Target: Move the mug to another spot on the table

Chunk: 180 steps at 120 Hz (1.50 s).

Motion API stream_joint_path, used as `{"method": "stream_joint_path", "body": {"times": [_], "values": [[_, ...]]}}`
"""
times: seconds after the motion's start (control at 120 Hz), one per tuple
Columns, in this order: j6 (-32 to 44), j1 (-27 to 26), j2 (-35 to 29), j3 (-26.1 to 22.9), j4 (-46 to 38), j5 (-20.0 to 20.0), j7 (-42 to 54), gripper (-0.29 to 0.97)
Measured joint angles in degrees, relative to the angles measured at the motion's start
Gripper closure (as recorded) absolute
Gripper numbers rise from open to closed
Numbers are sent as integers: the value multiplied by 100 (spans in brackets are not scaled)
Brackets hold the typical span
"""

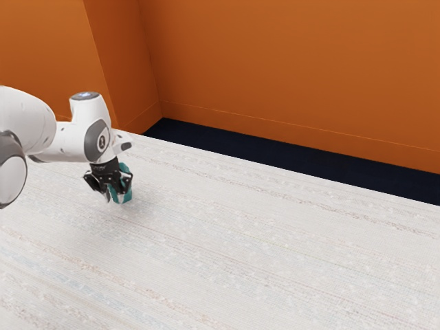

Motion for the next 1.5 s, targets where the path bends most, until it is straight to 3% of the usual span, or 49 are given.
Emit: {"method": "stream_joint_path", "body": {"times": [0.2, 0.367, 0.583, 1.05, 1.233, 1.5], "values": [[159, 1, 148, -7, 167, -213, 166, 55], [213, 1, 163, -6, 173, -339, 267, 34], [314, -8, 162, 1, 173, -526, 354, 59], [430, -32, -287, -33, 149, -327, 296, 73], [491, -46, -1036, -416, -424, -56, 209, 74], [718, -64, -1904, -1388, -1858, 42, 48, 74]]}}
